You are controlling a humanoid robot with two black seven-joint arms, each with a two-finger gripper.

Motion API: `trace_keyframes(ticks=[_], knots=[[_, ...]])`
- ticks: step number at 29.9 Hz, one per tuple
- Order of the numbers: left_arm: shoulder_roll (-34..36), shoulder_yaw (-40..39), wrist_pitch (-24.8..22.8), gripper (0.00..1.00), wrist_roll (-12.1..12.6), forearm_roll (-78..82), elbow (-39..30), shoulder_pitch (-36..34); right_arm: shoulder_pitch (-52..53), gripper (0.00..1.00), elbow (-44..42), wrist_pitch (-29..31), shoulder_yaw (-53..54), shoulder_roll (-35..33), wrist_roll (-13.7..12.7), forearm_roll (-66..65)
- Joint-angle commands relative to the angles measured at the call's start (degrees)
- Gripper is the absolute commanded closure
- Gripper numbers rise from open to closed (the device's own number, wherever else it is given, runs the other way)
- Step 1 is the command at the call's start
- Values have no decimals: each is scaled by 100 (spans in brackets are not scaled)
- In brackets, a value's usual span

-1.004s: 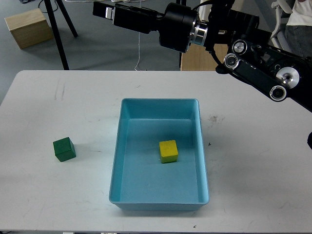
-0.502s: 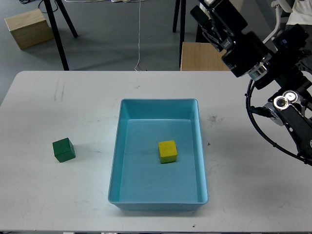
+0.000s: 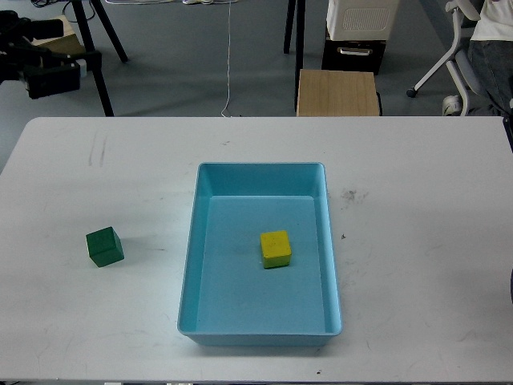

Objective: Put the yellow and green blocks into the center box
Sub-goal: 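Lower the left gripper onto the green cube and close on it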

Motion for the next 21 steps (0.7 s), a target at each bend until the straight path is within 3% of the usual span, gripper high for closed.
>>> trace_keyframes(ticks=[1,12,16,21], knots=[[-5,510,522,16,1,589,-318,124,-551,1,35,-145,374,-2,0,18],[-515,1652,365,9,1,2015,-345,98,-1870,1,18,-172,621,7,0,203],[-523,1952,-13,7,1,2032,-354,98,-2135,1,-17,-172,621,42,0,317],[-585,2110,-856,5,1,2033,-336,133,-2170,1,-26,-172,612,68,0,352]])
